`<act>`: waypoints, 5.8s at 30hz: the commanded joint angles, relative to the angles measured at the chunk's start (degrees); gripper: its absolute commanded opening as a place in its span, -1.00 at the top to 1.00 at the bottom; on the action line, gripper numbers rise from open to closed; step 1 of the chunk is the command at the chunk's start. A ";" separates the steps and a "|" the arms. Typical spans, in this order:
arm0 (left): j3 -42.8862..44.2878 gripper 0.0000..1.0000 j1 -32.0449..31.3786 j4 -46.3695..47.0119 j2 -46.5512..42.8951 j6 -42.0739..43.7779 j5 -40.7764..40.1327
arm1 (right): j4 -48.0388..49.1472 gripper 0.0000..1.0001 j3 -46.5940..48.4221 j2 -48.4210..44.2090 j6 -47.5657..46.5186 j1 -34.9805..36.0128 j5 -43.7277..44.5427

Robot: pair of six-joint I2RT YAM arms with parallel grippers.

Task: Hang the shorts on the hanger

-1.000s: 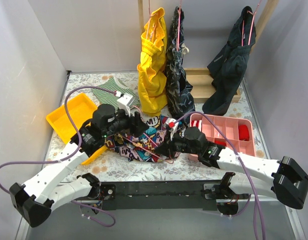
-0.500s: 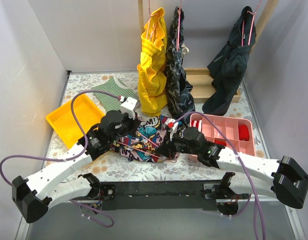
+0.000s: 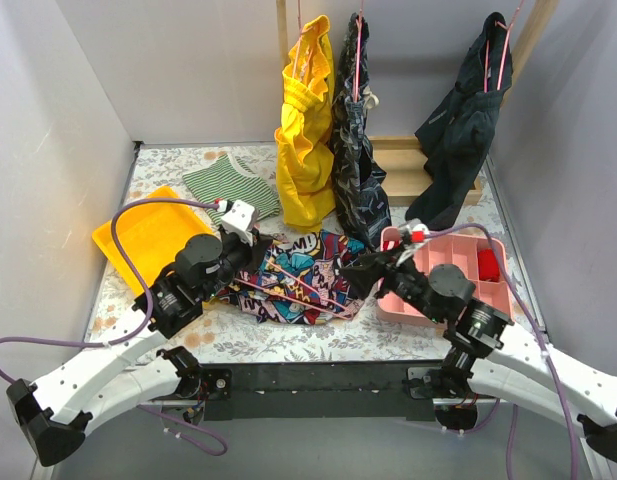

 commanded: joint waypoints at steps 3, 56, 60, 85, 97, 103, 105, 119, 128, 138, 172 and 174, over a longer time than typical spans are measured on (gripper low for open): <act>-0.61 1.00 -0.21 1.56 -1.79 1.32 -2.59 | -4.93 -0.40 -8.34 -9.45 6.55 -1.10 9.80; -2.89 1.00 -0.21 7.54 -5.84 5.71 -1.98 | -0.62 0.31 7.12 37.04 -4.52 3.03 7.69; -5.09 1.00 -0.21 11.04 -6.27 9.12 -3.11 | -2.20 0.69 9.05 35.54 -4.26 2.51 7.87; -17.39 1.00 -0.21 45.15 -2.85 28.39 -25.71 | -21.00 0.97 18.10 28.06 -2.32 -3.55 -0.40; -16.96 1.00 -0.21 50.07 0.39 29.44 -30.01 | -29.62 0.97 29.60 31.84 -4.25 -4.79 -9.77; -13.19 1.00 -0.47 51.75 2.33 28.65 -29.67 | -33.06 0.97 39.54 33.34 -3.91 -3.47 -15.41; -10.38 1.00 -0.99 50.00 3.04 26.47 -29.49 | -32.09 0.97 40.95 33.43 -2.32 -3.47 -15.51; 17.47 1.00 -5.74 17.09 7.87 16.00 -16.15 | -32.26 0.97 61.34 36.07 0.49 -3.47 -10.59; 45.15 1.00 -5.83 -11.51 14.90 11.34 -3.12 | -30.16 0.97 64.25 31.42 0.67 -3.47 -13.32; 39.31 1.00 -5.74 -14.96 13.68 9.67 -1.01 | -27.34 0.11 51.16 19.73 -6.79 -3.47 -16.48; 27.87 1.00 -5.83 -10.12 13.41 7.73 2.15 | -45.89 -0.33 38.76 27.98 -19.20 8.75 -4.55; 27.78 1.00 -5.83 -10.12 13.41 7.73 2.33 | -41.44 -0.17 37.19 27.28 -18.32 8.75 -4.43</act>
